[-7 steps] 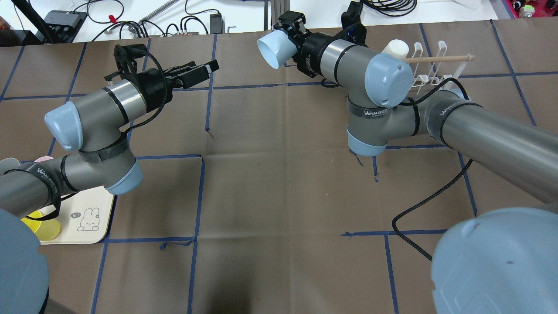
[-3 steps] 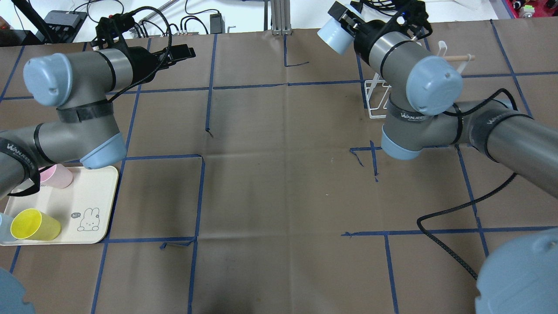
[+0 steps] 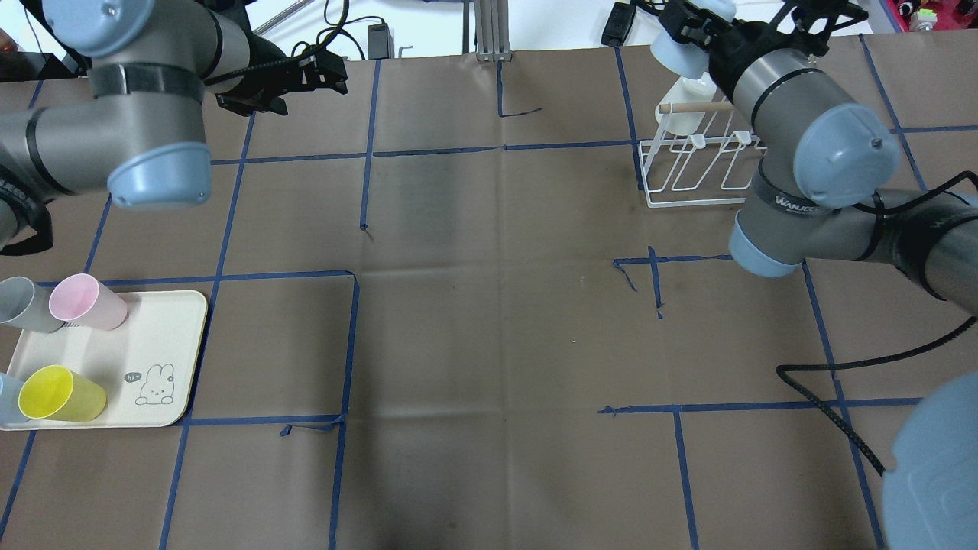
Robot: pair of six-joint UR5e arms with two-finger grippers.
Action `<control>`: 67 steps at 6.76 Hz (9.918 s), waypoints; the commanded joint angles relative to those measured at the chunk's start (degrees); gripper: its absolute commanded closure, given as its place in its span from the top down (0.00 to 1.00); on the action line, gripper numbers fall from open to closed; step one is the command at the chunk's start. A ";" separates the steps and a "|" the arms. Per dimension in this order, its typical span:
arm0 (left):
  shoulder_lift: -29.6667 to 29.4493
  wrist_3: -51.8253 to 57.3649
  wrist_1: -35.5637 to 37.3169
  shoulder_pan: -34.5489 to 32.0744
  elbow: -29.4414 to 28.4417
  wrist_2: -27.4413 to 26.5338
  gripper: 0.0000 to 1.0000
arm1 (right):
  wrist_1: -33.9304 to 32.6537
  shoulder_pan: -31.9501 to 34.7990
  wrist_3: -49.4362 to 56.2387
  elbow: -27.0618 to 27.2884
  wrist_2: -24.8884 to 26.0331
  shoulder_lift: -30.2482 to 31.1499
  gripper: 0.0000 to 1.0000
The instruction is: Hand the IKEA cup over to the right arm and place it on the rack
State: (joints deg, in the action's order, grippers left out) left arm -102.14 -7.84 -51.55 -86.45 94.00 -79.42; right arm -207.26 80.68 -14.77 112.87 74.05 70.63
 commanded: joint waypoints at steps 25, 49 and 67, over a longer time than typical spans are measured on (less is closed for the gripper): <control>9.68 6.44 -33.01 -1.09 -3.91 -9.70 1.00 | -14.13 -12.56 19.60 -11.35 -8.84 -23.25 0.82; 9.50 6.52 -32.48 -1.00 -4.26 -9.79 1.00 | 119.15 2.80 18.81 -16.61 4.26 23.59 1.00; 9.33 6.61 -31.34 -0.82 -4.35 -9.70 1.00 | 119.81 10.55 13.54 -18.65 15.60 23.86 1.00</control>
State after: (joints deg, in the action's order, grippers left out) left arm -92.75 -1.24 -82.97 -87.28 89.68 -89.12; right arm -87.44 91.23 -1.22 94.32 89.62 94.50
